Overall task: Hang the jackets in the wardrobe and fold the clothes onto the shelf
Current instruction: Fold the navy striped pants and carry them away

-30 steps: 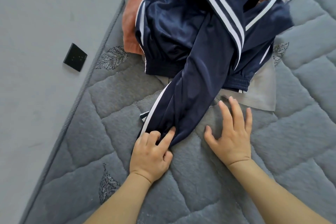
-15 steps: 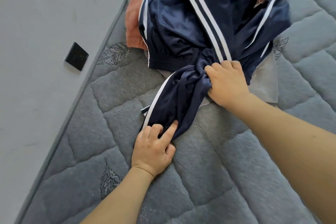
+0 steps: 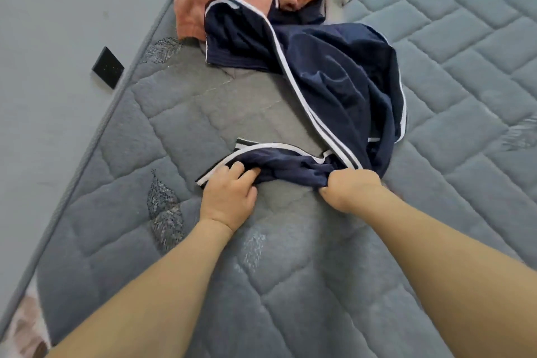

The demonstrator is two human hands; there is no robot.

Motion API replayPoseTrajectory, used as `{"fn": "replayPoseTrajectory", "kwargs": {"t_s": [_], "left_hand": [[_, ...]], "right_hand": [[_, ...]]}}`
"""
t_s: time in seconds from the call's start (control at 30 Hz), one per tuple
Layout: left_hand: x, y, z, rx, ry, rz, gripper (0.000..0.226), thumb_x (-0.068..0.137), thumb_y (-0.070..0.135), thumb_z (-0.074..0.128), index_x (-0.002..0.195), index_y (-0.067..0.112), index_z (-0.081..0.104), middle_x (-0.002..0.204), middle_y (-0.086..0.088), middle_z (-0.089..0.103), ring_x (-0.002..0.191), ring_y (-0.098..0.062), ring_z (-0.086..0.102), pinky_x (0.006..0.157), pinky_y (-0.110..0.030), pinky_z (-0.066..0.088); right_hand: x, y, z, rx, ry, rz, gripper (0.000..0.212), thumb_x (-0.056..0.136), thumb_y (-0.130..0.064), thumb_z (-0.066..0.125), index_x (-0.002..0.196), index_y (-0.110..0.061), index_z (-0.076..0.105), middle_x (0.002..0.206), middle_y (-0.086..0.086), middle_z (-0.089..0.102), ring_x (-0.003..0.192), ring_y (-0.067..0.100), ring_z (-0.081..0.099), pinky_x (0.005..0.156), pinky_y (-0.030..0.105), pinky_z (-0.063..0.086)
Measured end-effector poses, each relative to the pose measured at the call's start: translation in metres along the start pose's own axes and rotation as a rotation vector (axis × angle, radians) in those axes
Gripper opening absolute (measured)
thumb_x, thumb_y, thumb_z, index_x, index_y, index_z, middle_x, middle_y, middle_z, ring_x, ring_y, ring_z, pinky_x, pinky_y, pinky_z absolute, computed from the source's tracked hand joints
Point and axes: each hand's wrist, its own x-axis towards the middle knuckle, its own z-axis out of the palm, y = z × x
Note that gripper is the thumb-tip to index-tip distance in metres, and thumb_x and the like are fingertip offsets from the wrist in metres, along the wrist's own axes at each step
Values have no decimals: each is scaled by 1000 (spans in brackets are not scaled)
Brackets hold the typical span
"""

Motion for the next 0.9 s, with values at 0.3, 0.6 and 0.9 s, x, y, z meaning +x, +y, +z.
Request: {"fn": "replayPoseTrajectory", "kwargs": {"t_s": [0.3, 0.6, 0.9], "left_hand": [[-195, -39, -81, 273, -381, -102, 10, 76, 25, 66, 73, 20, 74, 78, -4, 63, 71, -31, 65, 53, -35, 50], [-103, 4, -106, -47, -444, -528, 31, 86, 30, 46, 95, 13, 70, 107, -15, 62, 100, -36, 56, 86, -39, 42], [50, 62, -54, -1349, -126, -1230, 56, 86, 38, 62, 134, 12, 48, 123, -12, 63, 108, -35, 63, 98, -50, 49]], "right_hand": [[-189, -76, 79, 588, -823, -261, 40, 93, -34, 48, 90, 4, 62, 84, 25, 57, 70, 27, 59, 63, 33, 39], [-143, -7, 13, 1057, 93, 117, 15, 94, -19, 47, 95, -10, 59, 99, 9, 65, 85, 29, 62, 76, 36, 49], [-25, 62, -19, 1409, 196, 347, 54, 89, -26, 66, 132, 1, 48, 125, 18, 61, 105, 33, 63, 91, 42, 53]]}}
